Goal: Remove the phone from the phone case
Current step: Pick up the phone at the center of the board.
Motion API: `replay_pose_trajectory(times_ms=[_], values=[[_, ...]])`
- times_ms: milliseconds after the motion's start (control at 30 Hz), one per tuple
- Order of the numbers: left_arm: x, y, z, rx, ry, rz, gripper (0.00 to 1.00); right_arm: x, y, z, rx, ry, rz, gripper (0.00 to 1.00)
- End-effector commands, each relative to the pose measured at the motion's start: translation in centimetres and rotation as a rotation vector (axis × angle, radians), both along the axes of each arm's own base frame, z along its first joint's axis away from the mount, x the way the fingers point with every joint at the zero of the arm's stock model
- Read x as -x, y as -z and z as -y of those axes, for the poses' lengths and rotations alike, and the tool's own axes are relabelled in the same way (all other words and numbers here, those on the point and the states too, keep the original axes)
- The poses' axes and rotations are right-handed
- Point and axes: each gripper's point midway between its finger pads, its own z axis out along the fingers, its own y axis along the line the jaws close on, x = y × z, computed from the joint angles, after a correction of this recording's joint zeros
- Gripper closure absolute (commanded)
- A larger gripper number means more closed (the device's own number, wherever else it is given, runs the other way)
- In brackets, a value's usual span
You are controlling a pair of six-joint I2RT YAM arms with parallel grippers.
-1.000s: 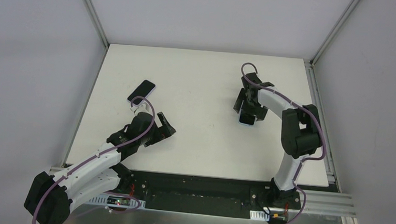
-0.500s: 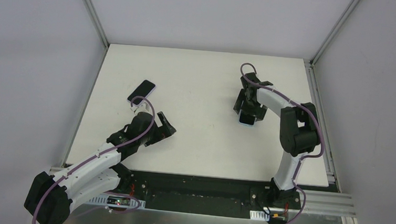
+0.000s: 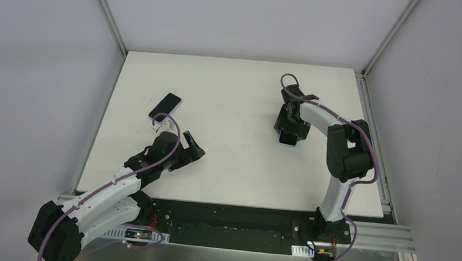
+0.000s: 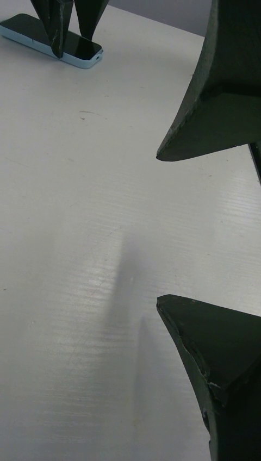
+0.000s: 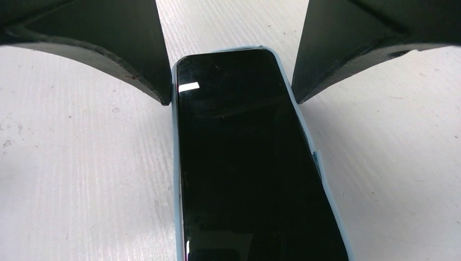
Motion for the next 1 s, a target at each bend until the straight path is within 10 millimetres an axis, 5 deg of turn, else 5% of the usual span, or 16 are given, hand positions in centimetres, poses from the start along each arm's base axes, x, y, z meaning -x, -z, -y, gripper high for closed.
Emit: replay_pose_trajectory(times_ms=[0,967], values=[[-0.1,-0.4,0.3,0.032,-0.001,0.018,0.03,0.4,-0.6,-0.4,-0.026,-0.012,-0.011,0.29],[0.0,-0.2,0.1,0.026,-0.004,0.019,0.04,18.3,0.1,-7.9,-0.115,-0.281,0.039,0.36]])
